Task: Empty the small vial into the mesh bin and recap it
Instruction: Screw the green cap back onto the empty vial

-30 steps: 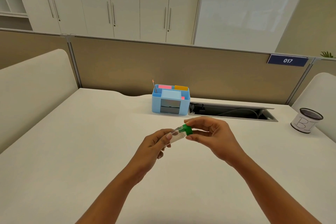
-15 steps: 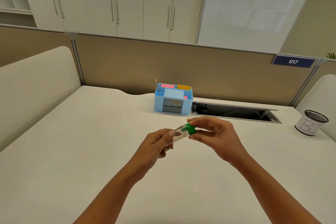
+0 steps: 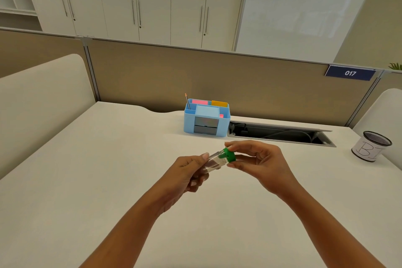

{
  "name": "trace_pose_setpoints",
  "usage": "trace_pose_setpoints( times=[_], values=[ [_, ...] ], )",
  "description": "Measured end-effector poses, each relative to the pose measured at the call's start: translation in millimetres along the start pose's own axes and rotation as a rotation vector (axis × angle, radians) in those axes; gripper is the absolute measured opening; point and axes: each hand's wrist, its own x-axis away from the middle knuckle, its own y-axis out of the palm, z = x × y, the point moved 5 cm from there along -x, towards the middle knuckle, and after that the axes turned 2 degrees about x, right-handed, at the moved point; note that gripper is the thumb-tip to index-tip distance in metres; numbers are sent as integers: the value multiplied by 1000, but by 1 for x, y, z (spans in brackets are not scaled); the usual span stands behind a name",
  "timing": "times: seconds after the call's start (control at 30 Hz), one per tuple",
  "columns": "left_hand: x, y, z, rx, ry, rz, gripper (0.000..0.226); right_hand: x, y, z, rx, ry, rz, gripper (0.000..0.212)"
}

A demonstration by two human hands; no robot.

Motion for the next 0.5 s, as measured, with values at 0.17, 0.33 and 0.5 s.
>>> trace_pose_setpoints(
  times=[0.17,0.33,0.5],
  values=[
    [0,1,3,-79,46,-1,33,-1,2,-2,-6,12,-24,39],
    [-1,0,4,-114,59,25,29,-2,2,-2,0,25,-22,38],
    [-3,-1,4,-141,81,56,19,-1,1,-2,6,31,-24,35]
  ],
)
